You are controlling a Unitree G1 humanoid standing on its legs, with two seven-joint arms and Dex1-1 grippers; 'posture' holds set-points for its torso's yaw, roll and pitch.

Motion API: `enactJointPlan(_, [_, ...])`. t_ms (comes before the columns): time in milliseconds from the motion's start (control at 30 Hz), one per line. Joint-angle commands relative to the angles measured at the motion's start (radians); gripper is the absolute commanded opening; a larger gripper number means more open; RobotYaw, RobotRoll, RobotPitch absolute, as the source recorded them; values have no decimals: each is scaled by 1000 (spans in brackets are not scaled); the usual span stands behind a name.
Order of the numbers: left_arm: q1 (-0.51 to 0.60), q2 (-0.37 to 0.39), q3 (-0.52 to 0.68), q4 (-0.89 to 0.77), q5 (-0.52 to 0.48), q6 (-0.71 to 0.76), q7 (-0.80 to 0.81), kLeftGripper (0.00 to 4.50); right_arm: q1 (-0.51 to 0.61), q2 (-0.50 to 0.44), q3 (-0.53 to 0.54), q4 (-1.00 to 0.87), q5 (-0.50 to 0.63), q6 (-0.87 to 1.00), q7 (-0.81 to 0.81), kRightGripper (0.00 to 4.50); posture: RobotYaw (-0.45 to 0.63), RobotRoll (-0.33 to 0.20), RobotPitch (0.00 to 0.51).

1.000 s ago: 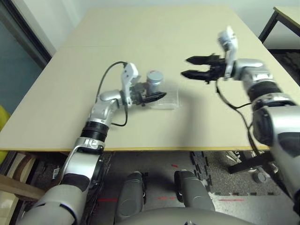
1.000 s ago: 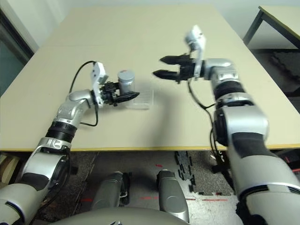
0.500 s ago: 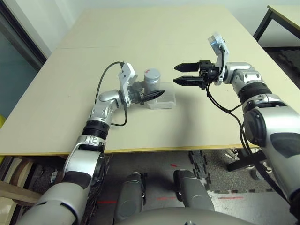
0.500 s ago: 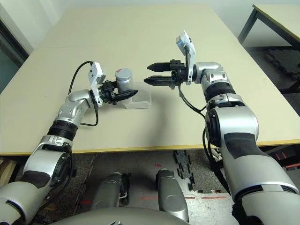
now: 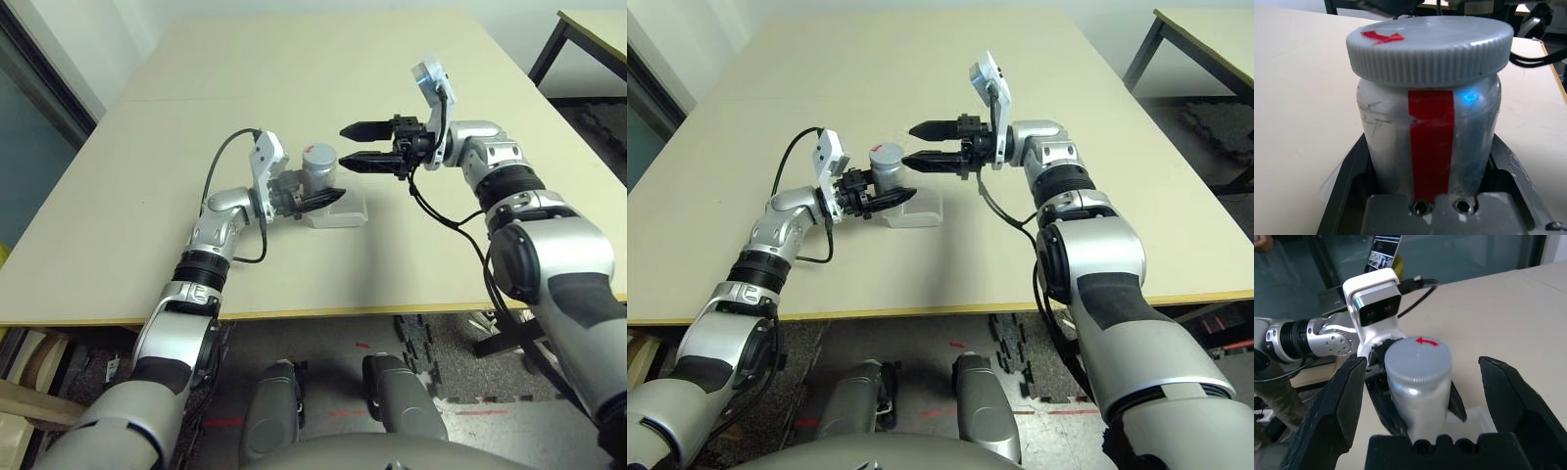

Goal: Pour the medicine from the bottle into the box.

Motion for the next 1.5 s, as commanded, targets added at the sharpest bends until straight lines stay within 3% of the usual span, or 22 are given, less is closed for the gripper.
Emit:
enactJointPlan(33, [-3,-3,-12,-21,8,14,-8,2650,-30,18,-7,-15,6,-6,-9,4500,-163,0,95])
enactJointPlan(700, [-45,-18,8,-57,-11,40,9,2650,-45,49,-5,-22,13,-4,-2,4500,-161,0,85])
enactJointPlan(1500, [-6,-29,2,-132,-15,82,13,2650,-37,66,-6,-1,-2,-53,-111,4500,-149,0,96])
